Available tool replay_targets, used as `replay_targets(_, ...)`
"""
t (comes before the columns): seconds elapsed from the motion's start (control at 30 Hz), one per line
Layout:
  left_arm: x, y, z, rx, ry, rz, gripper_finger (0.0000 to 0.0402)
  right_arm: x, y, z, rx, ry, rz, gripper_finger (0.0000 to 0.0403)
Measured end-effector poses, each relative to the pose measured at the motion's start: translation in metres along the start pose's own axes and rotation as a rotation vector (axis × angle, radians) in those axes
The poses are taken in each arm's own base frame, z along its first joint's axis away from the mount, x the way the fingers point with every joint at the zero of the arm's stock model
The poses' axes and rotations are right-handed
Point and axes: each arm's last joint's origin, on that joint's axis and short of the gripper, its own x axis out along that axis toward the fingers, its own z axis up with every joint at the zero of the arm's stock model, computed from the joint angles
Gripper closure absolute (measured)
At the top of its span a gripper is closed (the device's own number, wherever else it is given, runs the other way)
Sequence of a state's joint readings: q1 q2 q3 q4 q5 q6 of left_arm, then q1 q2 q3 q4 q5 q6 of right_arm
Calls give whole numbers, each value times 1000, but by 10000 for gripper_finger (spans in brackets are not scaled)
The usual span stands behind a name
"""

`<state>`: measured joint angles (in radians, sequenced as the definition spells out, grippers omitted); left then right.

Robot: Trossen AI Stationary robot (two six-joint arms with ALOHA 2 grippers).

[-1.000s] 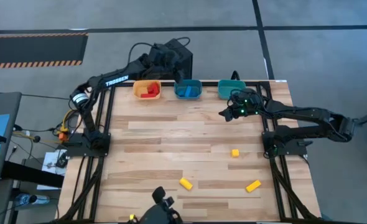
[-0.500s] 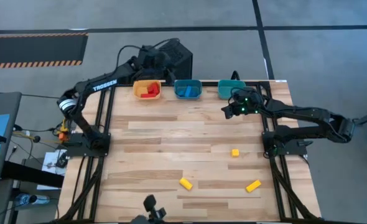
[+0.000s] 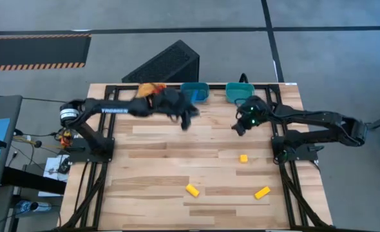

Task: Sort & place blocks by color
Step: Put the top right yellow block into the light green container

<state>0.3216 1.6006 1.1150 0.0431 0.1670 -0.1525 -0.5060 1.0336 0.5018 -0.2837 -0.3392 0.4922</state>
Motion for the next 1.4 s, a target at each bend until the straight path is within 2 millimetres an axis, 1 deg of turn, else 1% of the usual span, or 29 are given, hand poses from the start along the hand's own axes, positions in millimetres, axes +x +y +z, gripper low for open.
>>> replay_targets(0.13, 8, -50, -12, 46, 1, 55, 320, 4, 10, -21, -84, 171, 6, 397)
replay_targets(0.2, 11, -71, -19, 18, -5, 88, 314, 5, 14, -32, -141, 239, -31, 397)
replay_targets(0.27, 10, -90, -26, -45, 6, 82, 302, 6, 19, -42, -203, 289, -61, 396)
replay_targets(0.37, 5, -118, -35, -127, 21, 67, 276, 7, 28, -51, -296, 324, -62, 384)
replay_targets(0.5, -3, -150, -55, -182, 97, 69, 236, 9, 40, -59, -372, 332, -19, 348)
replay_targets(0.57, -9, -164, -65, -173, 138, 59, 216, 10, 45, -62, -380, 315, -12, 333)
replay_targets(0.67, -16, -179, -78, -119, 199, 60, 191, 11, 54, -67, -363, 278, -23, 317)
replay_targets(0.73, -19, -183, -83, -77, 227, 65, 179, 11, 59, -73, -357, 273, -35, 311)
replay_targets(0.83, -20, -182, -86, -65, 252, 77, 171, 9, 63, -83, -356, 282, -85, 307)
replay_targets(0.97, -16, -170, -83, -46, 266, 106, 172, 5, 62, -97, -340, 333, -178, 298)
replay_targets(1.03, -14, -164, -79, -56, 279, 92, 172, 4, 62, -102, -310, 351, -192, 289)
replay_targets(1.13, -13, -157, -75, -89, 308, 47, 172, 2, 66, -107, -311, 363, -176, 266)
replay_targets(1.2, -13, -156, -77, -102, 338, 36, 173, 1, 68, -113, -318, 386, -170, 244)
replay_targets(1.3, -15, -156, -81, -91, 378, 47, 173, -4, 69, -124, -247, 480, -182, 209)
replay_targets(1.37, -17, -154, -84, -79, 415, 70, 173, -9, 71, -135, -191, 545, -202, 193)
replay_targets(1.4, -17, -153, -86, -74, 431, 79, 173, -11, 72, -140, -189, 566, -206, 189)
